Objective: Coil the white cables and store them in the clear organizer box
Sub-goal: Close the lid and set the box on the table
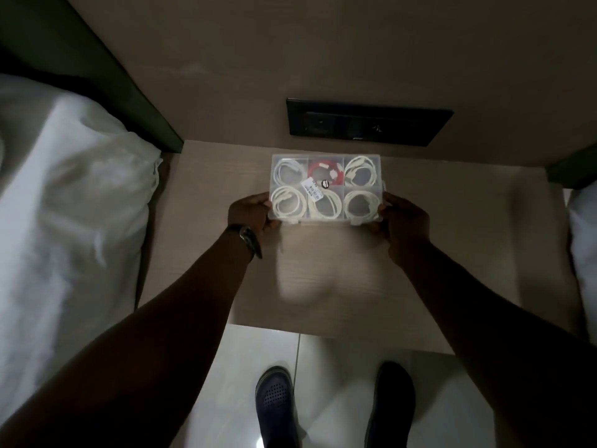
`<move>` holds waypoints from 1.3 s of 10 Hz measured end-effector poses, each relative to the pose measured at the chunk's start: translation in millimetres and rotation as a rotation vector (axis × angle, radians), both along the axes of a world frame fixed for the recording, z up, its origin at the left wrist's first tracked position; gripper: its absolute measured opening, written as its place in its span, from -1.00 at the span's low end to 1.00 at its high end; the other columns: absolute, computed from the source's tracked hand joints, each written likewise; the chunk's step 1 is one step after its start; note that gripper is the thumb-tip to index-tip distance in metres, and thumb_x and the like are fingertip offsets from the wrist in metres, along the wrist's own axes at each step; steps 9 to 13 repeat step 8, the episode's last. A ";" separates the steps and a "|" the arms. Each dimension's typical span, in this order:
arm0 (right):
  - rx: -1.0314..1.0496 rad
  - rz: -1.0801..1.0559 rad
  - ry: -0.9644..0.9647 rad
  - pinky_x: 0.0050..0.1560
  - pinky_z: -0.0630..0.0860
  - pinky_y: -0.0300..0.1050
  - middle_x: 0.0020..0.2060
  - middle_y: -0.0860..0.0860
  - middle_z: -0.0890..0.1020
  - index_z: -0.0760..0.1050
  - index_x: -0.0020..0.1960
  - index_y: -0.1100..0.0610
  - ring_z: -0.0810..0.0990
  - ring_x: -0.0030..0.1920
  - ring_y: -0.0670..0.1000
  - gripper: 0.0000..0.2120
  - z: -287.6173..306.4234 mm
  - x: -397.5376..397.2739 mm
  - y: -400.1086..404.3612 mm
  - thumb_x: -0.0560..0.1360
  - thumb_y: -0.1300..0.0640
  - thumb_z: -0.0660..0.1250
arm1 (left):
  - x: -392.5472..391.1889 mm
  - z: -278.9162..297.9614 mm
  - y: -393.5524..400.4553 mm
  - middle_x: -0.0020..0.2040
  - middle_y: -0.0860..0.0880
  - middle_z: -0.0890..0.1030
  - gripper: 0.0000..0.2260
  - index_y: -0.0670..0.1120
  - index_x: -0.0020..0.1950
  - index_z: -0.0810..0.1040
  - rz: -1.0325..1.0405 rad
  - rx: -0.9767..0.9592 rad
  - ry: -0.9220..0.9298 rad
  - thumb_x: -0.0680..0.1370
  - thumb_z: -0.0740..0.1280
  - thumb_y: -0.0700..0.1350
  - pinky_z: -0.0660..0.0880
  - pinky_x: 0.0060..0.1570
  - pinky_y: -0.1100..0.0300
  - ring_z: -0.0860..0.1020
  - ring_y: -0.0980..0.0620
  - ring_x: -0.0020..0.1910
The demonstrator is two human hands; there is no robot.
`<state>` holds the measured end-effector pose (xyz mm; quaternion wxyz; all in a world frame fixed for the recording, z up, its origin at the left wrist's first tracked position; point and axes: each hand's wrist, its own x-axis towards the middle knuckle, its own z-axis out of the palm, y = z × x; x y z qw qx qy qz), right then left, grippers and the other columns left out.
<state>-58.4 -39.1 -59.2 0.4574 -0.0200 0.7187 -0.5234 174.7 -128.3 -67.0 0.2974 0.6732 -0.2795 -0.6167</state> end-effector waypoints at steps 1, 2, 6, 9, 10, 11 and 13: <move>0.025 0.009 -0.013 -0.35 0.53 -0.05 -0.21 0.13 0.64 0.63 0.09 0.19 0.55 -0.35 0.12 -0.71 0.1 -8.3 -19.7 0.47 0.46 0.33 | -8.7 -7.1 -23.4 0.00 -0.29 0.64 -0.80 -0.29 0.11 0.62 0.062 -0.008 -0.010 0.52 0.32 -0.39 0.53 -0.39 0.08 0.56 -0.17 -0.31; 0.041 0.026 -0.038 -0.31 0.55 -0.02 -0.30 0.12 0.64 0.64 -0.03 0.15 0.56 -0.37 0.12 -0.74 -1.9 -7.9 -21.6 0.45 0.46 0.35 | -8.7 -11.0 -34.3 0.04 -0.30 0.65 -0.83 -0.24 0.09 0.64 0.042 -0.033 -0.074 0.54 0.31 -0.33 0.56 -0.49 0.16 0.58 -0.14 -0.38; 0.036 0.017 -0.056 -0.31 0.57 -0.03 -0.30 0.09 0.65 0.63 0.08 0.20 0.60 -0.39 0.11 -0.75 2.9 -6.2 -18.3 0.48 0.43 0.34 | -8.3 -13.2 -30.5 0.02 -0.24 0.70 -0.83 -0.13 -0.06 0.70 -0.007 -0.096 -0.161 0.51 0.32 -0.30 0.67 -0.15 -0.08 0.68 -0.21 -0.15; 0.040 0.132 -0.017 -0.02 0.61 0.06 -0.04 0.14 0.66 0.57 0.24 0.13 0.61 -0.14 0.11 -0.72 19.7 -9.5 -11.7 0.56 0.30 0.30 | -16.3 5.1 -21.6 0.33 -0.17 0.56 -0.67 -0.18 0.30 0.55 -0.218 -0.165 -0.483 0.56 0.20 -0.27 0.37 0.36 0.11 0.50 -0.16 0.32; 0.040 0.132 -0.017 -0.02 0.61 0.06 -0.04 0.14 0.66 0.57 0.24 0.13 0.61 -0.14 0.11 -0.72 19.7 -9.5 -11.7 0.56 0.30 0.30 | -16.3 5.1 -21.6 0.33 -0.17 0.56 -0.67 -0.18 0.30 0.55 -0.218 -0.165 -0.483 0.56 0.20 -0.27 0.37 0.36 0.11 0.50 -0.16 0.32; 0.040 0.132 -0.017 -0.02 0.61 0.06 -0.04 0.14 0.66 0.57 0.24 0.13 0.61 -0.14 0.11 -0.72 19.7 -9.5 -11.7 0.56 0.30 0.30 | -16.3 5.1 -21.6 0.33 -0.17 0.56 -0.67 -0.18 0.30 0.55 -0.218 -0.165 -0.483 0.56 0.20 -0.27 0.37 0.36 0.11 0.50 -0.16 0.32; 0.040 0.132 -0.017 -0.02 0.61 0.06 -0.04 0.14 0.66 0.57 0.24 0.13 0.61 -0.14 0.11 -0.72 19.7 -9.5 -11.7 0.56 0.30 0.30 | -16.3 5.1 -21.6 0.33 -0.17 0.56 -0.67 -0.18 0.30 0.55 -0.218 -0.165 -0.483 0.56 0.20 -0.27 0.37 0.36 0.11 0.50 -0.16 0.32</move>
